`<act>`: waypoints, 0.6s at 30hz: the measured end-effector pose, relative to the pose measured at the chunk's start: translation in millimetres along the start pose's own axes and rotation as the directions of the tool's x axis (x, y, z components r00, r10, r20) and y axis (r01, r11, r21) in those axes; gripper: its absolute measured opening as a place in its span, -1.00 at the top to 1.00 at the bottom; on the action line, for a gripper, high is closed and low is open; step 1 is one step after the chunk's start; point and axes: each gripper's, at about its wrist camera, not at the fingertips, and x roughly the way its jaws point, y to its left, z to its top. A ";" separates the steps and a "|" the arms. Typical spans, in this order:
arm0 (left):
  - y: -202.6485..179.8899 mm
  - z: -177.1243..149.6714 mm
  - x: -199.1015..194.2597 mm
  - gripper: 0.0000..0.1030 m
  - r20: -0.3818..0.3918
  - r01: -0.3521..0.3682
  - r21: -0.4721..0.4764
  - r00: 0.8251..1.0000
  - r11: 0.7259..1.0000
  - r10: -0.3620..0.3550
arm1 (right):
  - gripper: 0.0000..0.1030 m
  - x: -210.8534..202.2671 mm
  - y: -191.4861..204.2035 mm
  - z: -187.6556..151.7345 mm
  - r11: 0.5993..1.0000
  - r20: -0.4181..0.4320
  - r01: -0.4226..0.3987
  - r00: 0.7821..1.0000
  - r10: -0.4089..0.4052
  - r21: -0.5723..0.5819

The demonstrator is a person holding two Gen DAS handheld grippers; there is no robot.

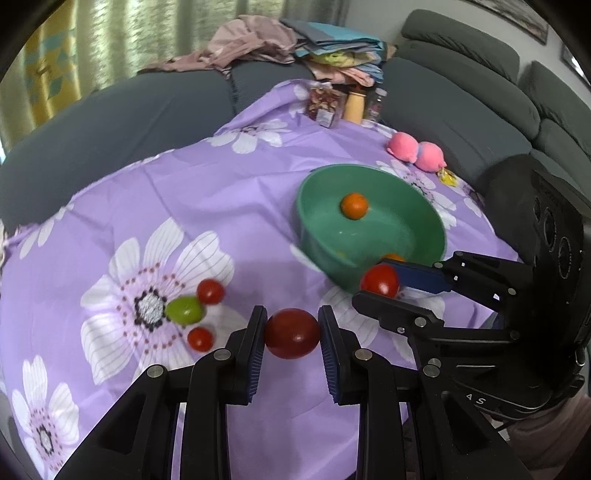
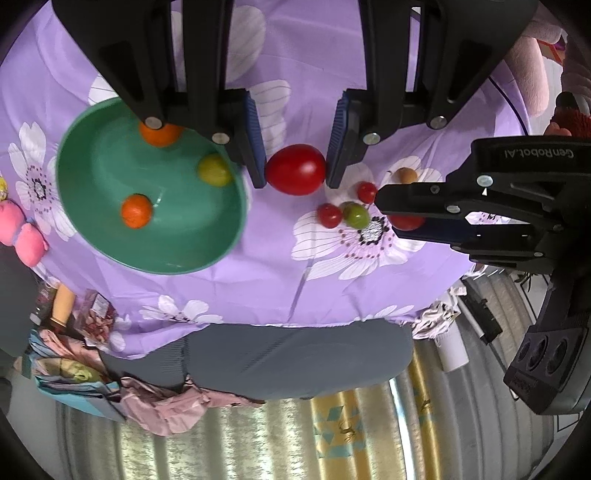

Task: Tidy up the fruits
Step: 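Carry both tomatoes over the green bowl and open the left gripper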

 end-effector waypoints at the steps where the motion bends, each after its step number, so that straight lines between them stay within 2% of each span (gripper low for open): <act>1: -3.2 2.9 1.1 0.45 0.001 0.001 0.008 1.000 1.000 -0.001 | 0.36 -0.8 -3.0 -0.3 1.000 0.003 0.003 1.000 -0.003 0.006; 18: -41.4 39.3 25.6 0.45 -0.009 0.048 0.095 0.999 0.994 -0.047 | 0.36 -10.0 -51.6 -7.0 0.993 0.038 0.052 0.998 -0.056 0.106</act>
